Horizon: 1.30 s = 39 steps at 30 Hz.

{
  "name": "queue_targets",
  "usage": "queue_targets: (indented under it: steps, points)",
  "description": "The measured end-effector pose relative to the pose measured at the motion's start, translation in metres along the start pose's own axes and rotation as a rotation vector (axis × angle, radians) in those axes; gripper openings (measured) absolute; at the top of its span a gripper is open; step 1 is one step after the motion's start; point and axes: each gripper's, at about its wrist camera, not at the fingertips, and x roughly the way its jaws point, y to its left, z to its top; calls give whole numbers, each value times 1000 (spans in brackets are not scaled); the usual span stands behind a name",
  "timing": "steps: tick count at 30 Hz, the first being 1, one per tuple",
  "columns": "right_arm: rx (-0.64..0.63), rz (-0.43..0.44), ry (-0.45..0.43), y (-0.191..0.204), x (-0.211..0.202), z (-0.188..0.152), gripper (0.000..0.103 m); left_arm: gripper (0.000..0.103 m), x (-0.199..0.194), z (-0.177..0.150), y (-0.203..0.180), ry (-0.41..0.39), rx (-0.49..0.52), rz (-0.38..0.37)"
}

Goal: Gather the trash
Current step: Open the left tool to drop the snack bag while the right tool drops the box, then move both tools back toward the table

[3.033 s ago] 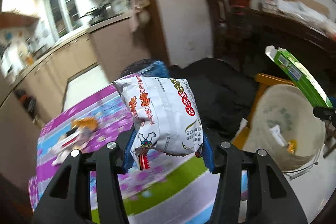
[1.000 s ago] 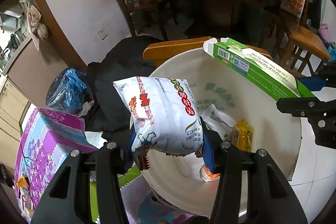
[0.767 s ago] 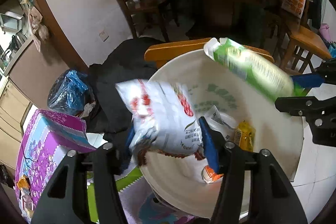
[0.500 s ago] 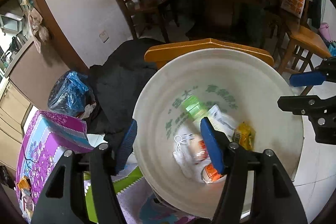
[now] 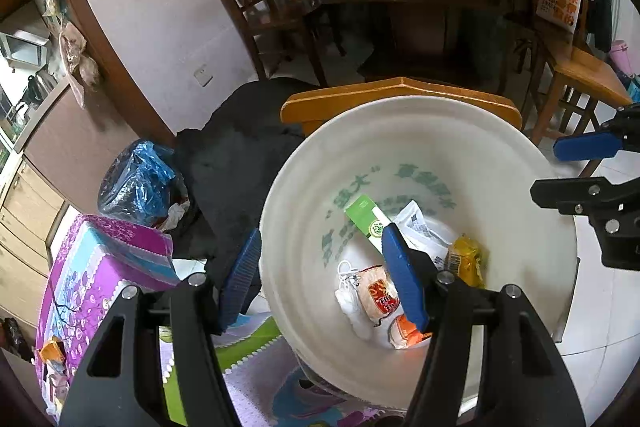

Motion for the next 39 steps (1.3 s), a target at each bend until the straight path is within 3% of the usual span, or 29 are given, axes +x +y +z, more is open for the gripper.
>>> queue_targets:
  steps: [8,16,31,39]
  points:
    - [-8,13,-86,23,-20,2,47,61,-19,-13,16,-19,-46,46]
    - [-61,100,-141,79,-27,1,47,64,-47,-60,56,-12,-113,126]
    - [-217,254,-104,223,-6,-3,48,71,-96,-180,158,63,-365,229]
    - [-334,374,-42,329,18,-14,49,72,-121,-260,218,126,-519,324]
